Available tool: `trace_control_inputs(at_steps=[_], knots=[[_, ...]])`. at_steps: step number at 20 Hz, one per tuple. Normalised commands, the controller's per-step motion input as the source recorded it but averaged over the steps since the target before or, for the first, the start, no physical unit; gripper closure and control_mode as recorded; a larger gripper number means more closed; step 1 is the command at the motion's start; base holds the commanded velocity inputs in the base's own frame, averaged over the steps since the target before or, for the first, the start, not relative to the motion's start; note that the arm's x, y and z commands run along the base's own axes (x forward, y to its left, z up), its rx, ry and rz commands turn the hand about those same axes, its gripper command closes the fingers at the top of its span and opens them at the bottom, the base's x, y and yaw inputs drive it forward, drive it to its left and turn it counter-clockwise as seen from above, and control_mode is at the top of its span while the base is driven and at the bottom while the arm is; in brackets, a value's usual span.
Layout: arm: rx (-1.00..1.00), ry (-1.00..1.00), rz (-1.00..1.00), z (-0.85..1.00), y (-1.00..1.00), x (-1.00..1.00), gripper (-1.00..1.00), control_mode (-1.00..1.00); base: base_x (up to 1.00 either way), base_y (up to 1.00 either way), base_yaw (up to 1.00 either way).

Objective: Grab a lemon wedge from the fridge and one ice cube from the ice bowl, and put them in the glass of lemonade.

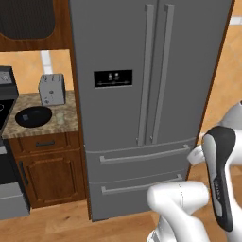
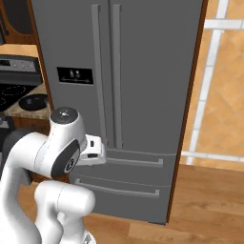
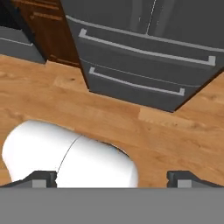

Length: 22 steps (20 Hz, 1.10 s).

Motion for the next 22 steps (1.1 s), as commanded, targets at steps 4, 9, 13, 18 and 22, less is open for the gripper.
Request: trace_control_inputs(at_steps=[4,9,13,18,22], knots=[[0.03,-0.06,-0.03,1.0,0.2,0.0,-1.0,-1.0,0.0,0.0,0.0],[0.0,-0.15,-0.11,1.0,0.22,0.0,-1.0,-1.0,0.0,0.0,0.0],[0.0,-0.26,-0.17,1.0,0.16,0.01,-1.0,-1.0,0.0,0.0,0.0],[0.0,-0.22,-0.19,0.8,0.05,-0.01,-1.0,-1.0,0.0,0.0,0.0],[0.0,-0.25,-0.33,0.21,0.43,0.73,-1.0,-1.0,0.0,0.0,0.0]])
